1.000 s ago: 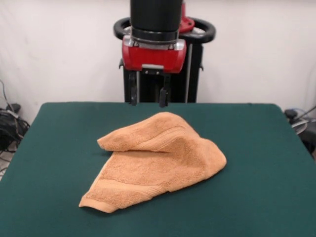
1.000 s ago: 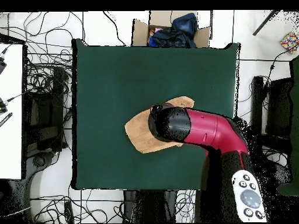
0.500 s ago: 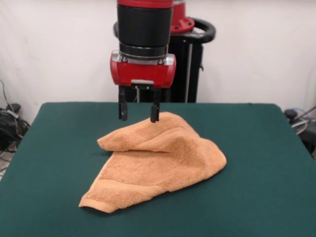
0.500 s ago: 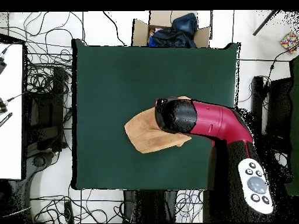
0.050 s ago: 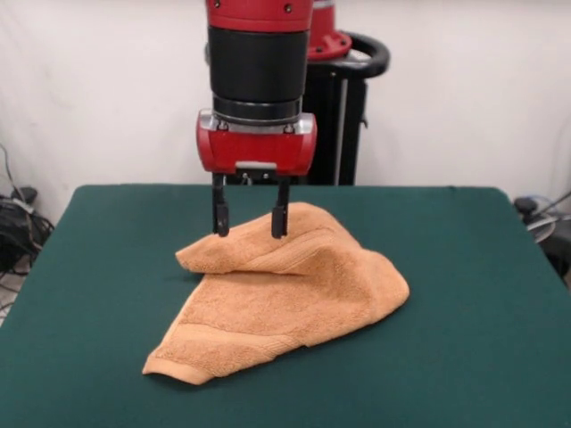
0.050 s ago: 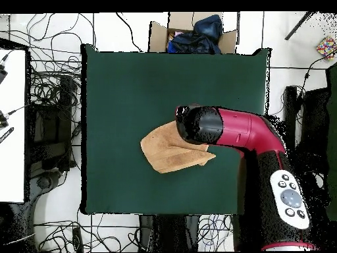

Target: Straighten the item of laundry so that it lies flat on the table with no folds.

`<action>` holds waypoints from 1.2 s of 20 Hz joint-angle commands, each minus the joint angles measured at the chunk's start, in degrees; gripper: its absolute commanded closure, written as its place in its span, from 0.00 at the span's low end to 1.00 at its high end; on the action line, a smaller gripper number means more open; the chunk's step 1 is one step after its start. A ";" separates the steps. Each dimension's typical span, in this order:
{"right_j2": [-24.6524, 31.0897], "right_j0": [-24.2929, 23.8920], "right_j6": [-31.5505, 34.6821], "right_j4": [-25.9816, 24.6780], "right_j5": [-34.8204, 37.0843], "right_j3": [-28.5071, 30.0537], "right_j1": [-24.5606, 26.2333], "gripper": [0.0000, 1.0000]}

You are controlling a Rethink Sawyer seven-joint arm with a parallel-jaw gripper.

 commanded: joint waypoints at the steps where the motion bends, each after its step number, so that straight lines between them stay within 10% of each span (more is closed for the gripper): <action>1: 5.72 -2.03 -7.75 -3.97 2.40 -2.58 3.92 0.00; 24: 10.28 -1.81 -8.49 -9.52 3.20 -15.40 16.52 0.00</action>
